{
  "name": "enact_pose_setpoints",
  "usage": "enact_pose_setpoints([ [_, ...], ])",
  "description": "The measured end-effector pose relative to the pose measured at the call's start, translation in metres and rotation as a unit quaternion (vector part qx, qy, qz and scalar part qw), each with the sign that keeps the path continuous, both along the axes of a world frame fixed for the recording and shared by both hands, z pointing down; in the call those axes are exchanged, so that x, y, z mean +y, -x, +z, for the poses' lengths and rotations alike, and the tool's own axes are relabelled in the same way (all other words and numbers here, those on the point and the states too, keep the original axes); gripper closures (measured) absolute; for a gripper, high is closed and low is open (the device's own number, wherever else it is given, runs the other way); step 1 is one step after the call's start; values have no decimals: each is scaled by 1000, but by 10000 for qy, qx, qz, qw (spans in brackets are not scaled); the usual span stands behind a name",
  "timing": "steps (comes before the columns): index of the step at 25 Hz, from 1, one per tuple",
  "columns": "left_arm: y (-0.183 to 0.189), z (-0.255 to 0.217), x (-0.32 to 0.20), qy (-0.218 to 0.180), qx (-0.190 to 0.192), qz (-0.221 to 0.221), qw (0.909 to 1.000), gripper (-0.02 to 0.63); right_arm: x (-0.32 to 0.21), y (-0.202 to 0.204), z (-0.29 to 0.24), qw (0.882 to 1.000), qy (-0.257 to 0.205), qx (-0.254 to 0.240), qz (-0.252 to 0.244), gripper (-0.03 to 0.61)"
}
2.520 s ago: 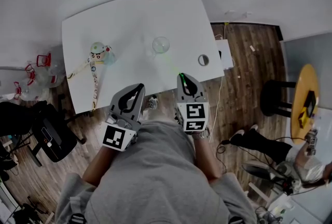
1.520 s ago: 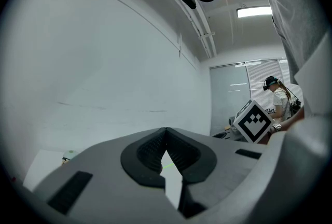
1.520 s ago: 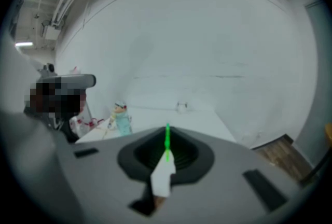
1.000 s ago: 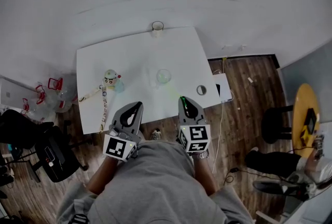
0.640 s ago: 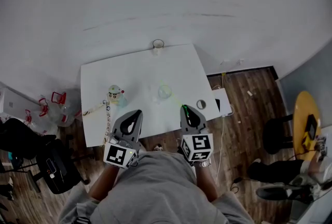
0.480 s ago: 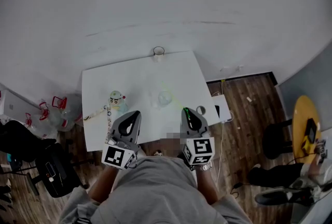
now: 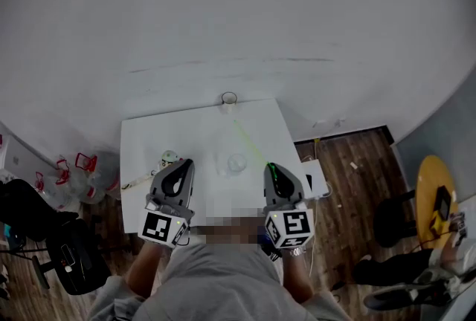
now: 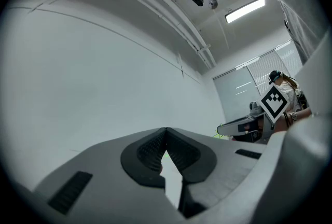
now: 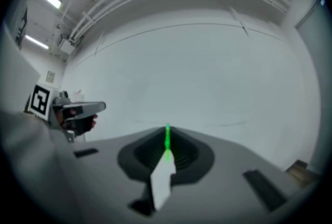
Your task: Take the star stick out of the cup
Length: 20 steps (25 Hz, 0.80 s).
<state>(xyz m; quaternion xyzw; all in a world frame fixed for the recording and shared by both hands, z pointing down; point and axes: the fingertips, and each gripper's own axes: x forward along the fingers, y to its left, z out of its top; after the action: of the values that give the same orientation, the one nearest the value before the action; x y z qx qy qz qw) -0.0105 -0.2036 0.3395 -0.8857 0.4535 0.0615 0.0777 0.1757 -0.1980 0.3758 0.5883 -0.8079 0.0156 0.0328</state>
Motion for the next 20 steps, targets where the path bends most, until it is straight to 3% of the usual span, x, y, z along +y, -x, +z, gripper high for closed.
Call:
enact_pose_setpoints([
  [20, 13, -48, -20, -407, 38, -105, 9991, 584, -16, 12, -78, 9957, -906, -117, -148, 534],
])
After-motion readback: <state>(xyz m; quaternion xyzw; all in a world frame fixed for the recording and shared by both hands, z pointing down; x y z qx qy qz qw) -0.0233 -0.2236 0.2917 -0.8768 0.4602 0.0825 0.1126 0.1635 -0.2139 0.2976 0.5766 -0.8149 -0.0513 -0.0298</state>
